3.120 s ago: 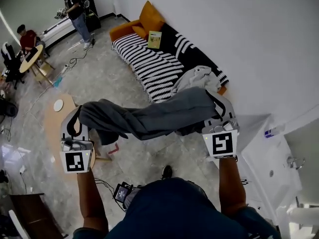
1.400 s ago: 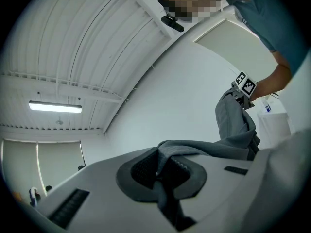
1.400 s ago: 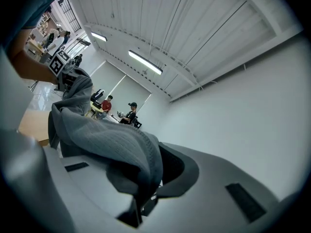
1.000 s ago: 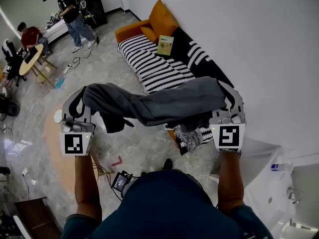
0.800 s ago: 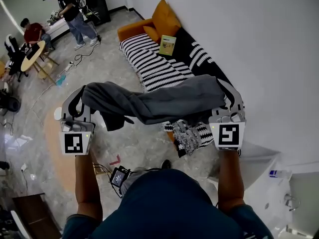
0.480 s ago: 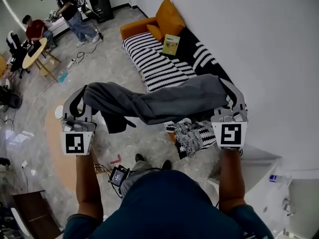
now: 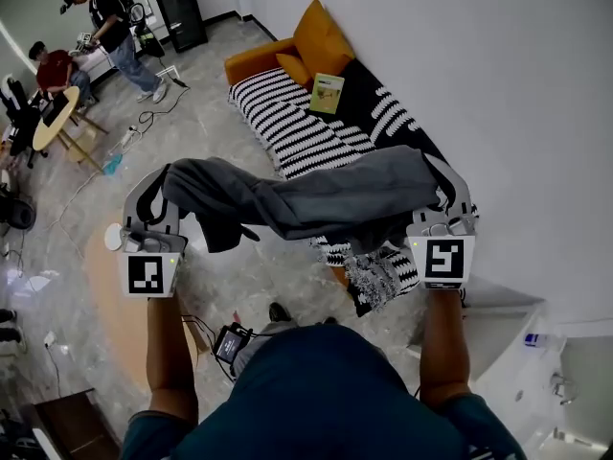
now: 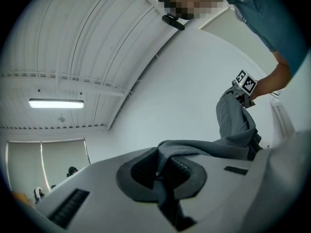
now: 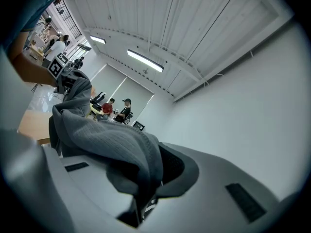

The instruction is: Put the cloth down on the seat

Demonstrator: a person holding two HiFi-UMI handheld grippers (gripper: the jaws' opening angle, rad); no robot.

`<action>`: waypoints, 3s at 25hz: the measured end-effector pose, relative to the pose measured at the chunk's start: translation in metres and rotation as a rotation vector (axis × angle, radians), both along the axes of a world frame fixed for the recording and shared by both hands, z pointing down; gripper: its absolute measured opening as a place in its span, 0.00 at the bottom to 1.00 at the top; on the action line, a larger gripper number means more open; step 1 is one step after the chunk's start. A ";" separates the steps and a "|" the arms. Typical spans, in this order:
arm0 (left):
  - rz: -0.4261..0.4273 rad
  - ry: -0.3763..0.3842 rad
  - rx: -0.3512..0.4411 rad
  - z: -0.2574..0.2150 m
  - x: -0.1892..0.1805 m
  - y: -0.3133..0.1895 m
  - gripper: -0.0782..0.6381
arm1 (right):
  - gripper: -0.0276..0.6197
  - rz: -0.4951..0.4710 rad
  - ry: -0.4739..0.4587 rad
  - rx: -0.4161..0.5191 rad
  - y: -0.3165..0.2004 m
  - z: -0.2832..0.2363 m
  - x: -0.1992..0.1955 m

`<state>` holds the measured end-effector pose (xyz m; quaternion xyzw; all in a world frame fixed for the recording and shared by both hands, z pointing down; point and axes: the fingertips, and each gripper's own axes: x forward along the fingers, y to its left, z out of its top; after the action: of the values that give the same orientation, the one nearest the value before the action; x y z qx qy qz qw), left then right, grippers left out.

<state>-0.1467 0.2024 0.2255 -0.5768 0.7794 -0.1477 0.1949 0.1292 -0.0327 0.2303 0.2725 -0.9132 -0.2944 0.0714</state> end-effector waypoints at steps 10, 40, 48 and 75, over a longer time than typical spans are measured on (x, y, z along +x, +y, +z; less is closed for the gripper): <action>0.085 -0.016 0.035 -0.002 -0.067 -0.016 0.13 | 0.09 0.083 -0.001 0.012 -0.002 -0.001 -0.053; 0.025 -0.006 -0.069 0.025 -0.152 -0.190 0.13 | 0.09 0.025 -0.003 -0.086 -0.182 0.037 -0.152; 0.054 0.006 -0.062 0.024 -0.199 -0.224 0.13 | 0.09 0.074 0.018 -0.098 -0.211 0.042 -0.185; 0.202 0.046 -0.065 0.044 -0.335 -0.332 0.13 | 0.09 0.240 0.034 -0.118 -0.286 0.057 -0.290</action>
<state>-0.4816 -0.1298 0.2692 -0.6618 0.7162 -0.1394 0.1721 -0.1608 -0.3189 0.2873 0.3700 -0.8884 -0.2342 0.1377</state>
